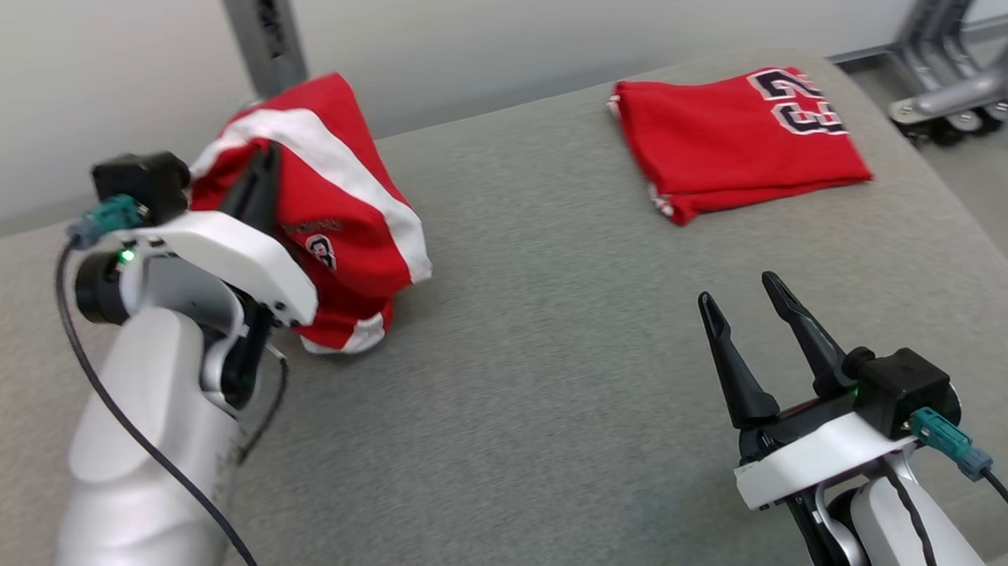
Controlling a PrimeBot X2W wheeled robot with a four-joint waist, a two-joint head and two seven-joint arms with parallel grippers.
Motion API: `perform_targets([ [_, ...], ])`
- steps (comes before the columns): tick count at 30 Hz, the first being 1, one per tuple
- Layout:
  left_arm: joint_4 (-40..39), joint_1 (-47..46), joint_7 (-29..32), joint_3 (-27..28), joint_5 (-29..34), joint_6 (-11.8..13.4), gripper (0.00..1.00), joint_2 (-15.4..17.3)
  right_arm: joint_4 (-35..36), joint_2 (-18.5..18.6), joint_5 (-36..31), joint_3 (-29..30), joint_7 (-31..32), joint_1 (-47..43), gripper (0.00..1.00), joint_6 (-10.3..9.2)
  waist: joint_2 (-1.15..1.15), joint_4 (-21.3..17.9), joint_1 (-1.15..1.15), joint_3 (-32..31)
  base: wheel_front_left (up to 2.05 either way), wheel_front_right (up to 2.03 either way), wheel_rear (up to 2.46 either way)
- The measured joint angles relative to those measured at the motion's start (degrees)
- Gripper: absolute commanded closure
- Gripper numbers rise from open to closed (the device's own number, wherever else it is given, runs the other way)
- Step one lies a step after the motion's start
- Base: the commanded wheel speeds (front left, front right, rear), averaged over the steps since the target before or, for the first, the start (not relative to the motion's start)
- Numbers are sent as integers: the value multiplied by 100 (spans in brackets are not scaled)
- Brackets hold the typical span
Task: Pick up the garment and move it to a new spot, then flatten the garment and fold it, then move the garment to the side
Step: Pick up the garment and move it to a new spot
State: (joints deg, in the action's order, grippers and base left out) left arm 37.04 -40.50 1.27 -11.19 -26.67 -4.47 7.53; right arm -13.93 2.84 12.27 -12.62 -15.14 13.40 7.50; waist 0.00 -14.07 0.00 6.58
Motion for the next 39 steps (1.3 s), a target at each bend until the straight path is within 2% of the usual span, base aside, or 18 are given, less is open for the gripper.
perform_targets([
  [8, -623, 881, 439, -393, -22, 187, 100, -261, 51, -1, 140, -70, 0, -43, 0, 0, 0, -666, 0, -7, 0, 0, 0],
  [15, -572, 1404, 577, -821, -63, 303, 100, -410, 100, -4, 212, -167, 0, 8, 0, 0, 0, -1008, 0, 233, 0, 0, 0],
  [20, -477, 1672, 573, -1087, -76, 354, 100, -446, 108, -3, 232, -159, 0, 13, 0, 0, 0, -1145, 0, 341, 0, 0, 0],
  [27, -492, 2004, 520, -1480, -203, 421, 100, -466, 86, -3, 205, -146, 0, 1, 0, 0, 0, -1109, 0, 266, 0, 0, 0],
  [28, -522, 2008, 494, -1537, -212, 455, 83, -468, 83, -3, 198, -151, 0, -1, 0, 0, 0, -1085, 0, 253, 0, 0, 0],
  [29, -566, 2008, 445, -1589, -210, 477, 26, -470, 81, -2, 186, -151, 0, -4, 0, 0, 0, -1057, 0, 239, 0, 0, 0],
  [30, -597, 2006, 394, -1633, -188, 554, 0, -476, 79, -4, 177, -154, 0, -7, 0, 0, 0, -1022, 0, 223, 0, 0, 0],
  [39, -1294, 2059, -123, -1696, -425, 714, 0, -479, 42, -3, 93, -155, 0, -72, 0, 0, 0, -506, 0, 17, 0, 0, 0],
])
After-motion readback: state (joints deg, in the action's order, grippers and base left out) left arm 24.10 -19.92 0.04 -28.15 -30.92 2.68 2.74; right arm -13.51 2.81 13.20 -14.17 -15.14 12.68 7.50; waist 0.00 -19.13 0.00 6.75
